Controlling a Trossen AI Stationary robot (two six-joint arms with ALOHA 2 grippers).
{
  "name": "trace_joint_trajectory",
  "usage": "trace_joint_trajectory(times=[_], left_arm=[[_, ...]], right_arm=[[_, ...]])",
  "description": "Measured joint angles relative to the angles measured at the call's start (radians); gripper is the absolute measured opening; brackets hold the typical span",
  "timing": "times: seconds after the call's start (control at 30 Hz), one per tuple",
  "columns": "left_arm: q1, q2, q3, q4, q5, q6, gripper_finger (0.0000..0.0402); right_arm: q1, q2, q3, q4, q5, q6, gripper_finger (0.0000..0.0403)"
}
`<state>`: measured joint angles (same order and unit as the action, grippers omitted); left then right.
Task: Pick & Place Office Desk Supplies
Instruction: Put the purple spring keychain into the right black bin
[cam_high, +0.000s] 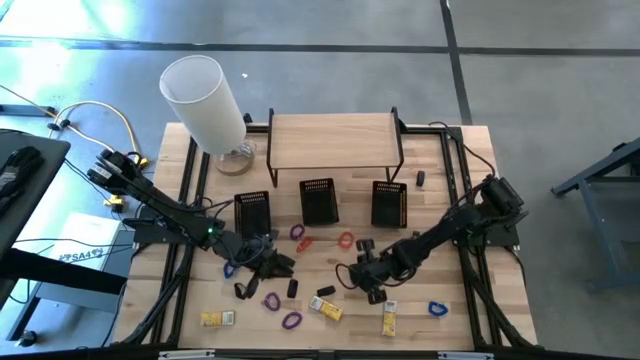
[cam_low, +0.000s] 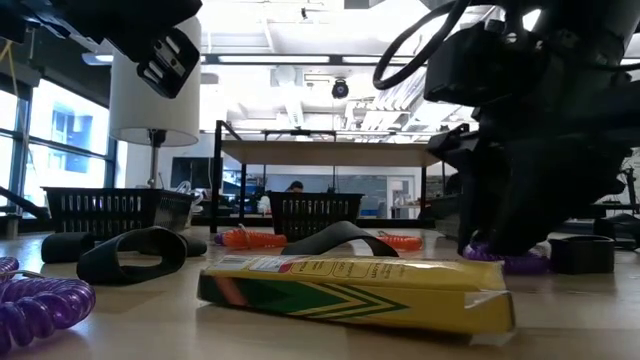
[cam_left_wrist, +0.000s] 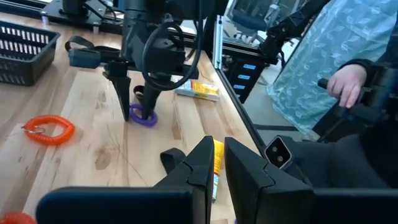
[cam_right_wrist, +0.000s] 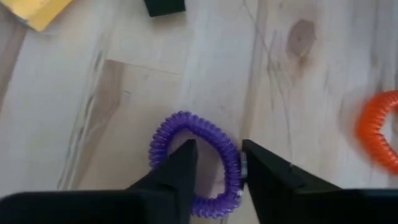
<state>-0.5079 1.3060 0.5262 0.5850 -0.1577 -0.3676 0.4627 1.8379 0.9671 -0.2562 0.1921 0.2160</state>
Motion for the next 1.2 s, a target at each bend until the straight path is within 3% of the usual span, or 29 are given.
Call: trace_joint_trajectory(times=[0.2, 0.43, 0.73, 1.0, 1.2], left_arm=[[0.009, 0.0, 0.0, 0.0, 0.0, 0.0, 0.0033], [0.01, 0.0, 0.0, 0.002, 0.0, 0.0, 0.0033], [0.01, 0.0, 0.0, 0.001, 0.0, 0.001, 0.0033], [0.01, 0.0, 0.0, 0.0, 0.0, 0.001, 0.0033], [0.015, 0.0, 0.0, 0.002, 0.0, 0.001, 0.0033]], right_arm=[[-0.003, 0.001, -0.001, 0.0, 0.004, -0.007, 0.0016], [0.031, -0.084, 0.056, -0.131, 0.154, 0.034, 0.0007], [0.065, -0.231, 0.246, -0.621, 0.335, 0.221, 0.0006], [-0.062, -0.338, 0.268, -1.013, 0.345, 0.491, 0.0006], [-0.201, -0.403, 0.248, -1.067, 0.343, 0.516, 0.0007]])
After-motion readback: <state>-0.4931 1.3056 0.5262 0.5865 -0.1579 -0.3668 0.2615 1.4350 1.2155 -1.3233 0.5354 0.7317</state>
